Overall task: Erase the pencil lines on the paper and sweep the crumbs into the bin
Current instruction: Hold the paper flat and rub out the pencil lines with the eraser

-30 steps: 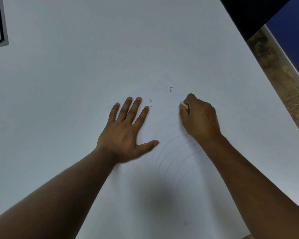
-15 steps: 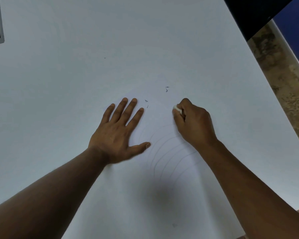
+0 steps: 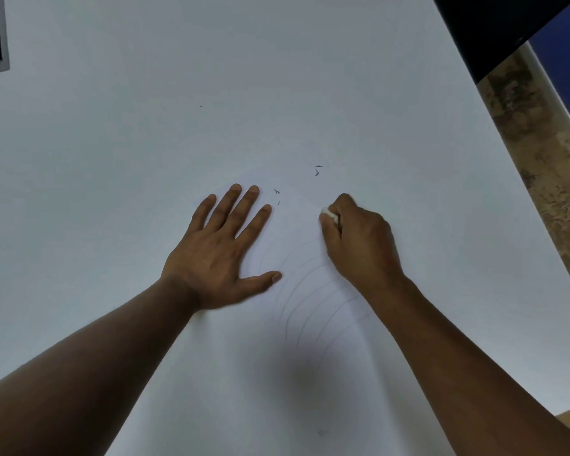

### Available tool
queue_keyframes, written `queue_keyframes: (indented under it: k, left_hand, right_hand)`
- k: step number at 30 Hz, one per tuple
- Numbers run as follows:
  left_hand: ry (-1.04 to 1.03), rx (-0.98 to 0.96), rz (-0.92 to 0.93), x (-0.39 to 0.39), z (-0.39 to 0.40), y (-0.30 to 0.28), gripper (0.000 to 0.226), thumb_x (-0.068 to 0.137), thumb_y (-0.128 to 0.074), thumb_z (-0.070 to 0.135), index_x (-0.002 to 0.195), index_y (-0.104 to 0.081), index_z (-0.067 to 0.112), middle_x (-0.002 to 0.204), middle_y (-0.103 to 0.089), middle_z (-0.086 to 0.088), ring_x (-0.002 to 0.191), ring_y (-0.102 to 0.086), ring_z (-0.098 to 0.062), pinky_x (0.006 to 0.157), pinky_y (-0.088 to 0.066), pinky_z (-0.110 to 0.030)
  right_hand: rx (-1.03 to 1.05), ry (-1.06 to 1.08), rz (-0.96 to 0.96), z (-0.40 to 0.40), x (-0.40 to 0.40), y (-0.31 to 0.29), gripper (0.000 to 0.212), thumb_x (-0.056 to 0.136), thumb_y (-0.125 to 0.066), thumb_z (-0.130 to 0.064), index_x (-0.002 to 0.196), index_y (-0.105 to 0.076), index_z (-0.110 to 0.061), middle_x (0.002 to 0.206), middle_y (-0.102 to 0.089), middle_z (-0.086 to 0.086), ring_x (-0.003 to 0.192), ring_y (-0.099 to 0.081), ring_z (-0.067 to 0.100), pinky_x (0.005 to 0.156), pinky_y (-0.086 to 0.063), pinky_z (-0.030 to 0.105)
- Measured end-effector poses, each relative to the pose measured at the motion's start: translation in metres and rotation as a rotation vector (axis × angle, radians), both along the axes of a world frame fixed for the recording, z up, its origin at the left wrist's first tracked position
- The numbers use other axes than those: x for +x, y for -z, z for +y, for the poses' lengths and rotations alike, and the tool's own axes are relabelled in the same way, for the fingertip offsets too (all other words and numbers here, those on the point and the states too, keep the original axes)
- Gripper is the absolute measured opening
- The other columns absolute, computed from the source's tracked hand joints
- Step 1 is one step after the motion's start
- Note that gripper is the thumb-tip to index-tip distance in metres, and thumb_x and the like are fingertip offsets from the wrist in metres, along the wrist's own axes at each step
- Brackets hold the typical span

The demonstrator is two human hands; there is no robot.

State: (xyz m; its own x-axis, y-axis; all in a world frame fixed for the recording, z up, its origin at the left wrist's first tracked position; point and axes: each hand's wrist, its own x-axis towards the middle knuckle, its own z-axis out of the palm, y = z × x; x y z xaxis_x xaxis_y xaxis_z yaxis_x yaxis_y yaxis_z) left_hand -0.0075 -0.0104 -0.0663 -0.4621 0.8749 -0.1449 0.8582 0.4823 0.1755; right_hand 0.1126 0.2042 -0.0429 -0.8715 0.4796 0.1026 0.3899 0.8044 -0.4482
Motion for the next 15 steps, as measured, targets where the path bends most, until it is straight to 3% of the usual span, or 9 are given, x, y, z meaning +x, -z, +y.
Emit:
queue_keyframes:
  k: [4,7,10,15]
  left_hand:
    - [-0.001,0.013,0.0,0.001,0.0,0.0,0.099,0.092,-0.02,0.086,0.166,-0.008,0.023,0.174,0.006,-0.003,0.16,0.011,-0.023,0.128,-0.006,-0.054]
    - [-0.001,0.009,-0.003,0.001,-0.001,0.0,0.098,0.091,-0.02,0.086,0.166,-0.006,0.024,0.174,0.008,-0.002,0.159,0.013,-0.022,0.129,-0.005,-0.053]
    - [-0.001,0.004,-0.001,0.0,-0.001,0.0,0.099,0.091,-0.019,0.087,0.166,-0.003,0.025,0.173,0.011,-0.001,0.159,0.015,-0.021,0.129,-0.004,-0.052]
    - [0.012,0.001,-0.001,-0.001,0.0,0.001,0.103,0.089,-0.021,0.089,0.166,-0.002,0.024,0.173,0.011,-0.002,0.159,0.015,-0.022,0.129,-0.003,-0.053]
  right_hand:
    - [-0.035,0.216,-0.016,0.02,0.0,0.0,0.02,0.097,-0.054,-0.025,0.085,-0.051,-0.009,0.063,-0.053,0.001,0.056,-0.051,0.024,0.057,-0.033,0.026]
    - [-0.106,0.286,-0.023,0.019,-0.001,-0.004,0.02,0.097,-0.054,-0.028,0.088,-0.053,-0.01,0.068,-0.058,0.002,0.063,-0.056,0.025,0.06,-0.04,0.029]
    - [-0.159,0.184,0.047,-0.004,-0.008,-0.01,0.02,0.096,-0.056,-0.031,0.088,-0.055,-0.013,0.065,-0.062,0.006,0.062,-0.06,0.029,0.06,-0.049,0.035]
    - [0.009,-0.087,-0.022,-0.042,-0.015,-0.003,0.019,0.097,-0.055,-0.029,0.09,-0.056,-0.011,0.063,-0.06,0.006,0.056,-0.059,0.03,0.052,-0.043,0.031]
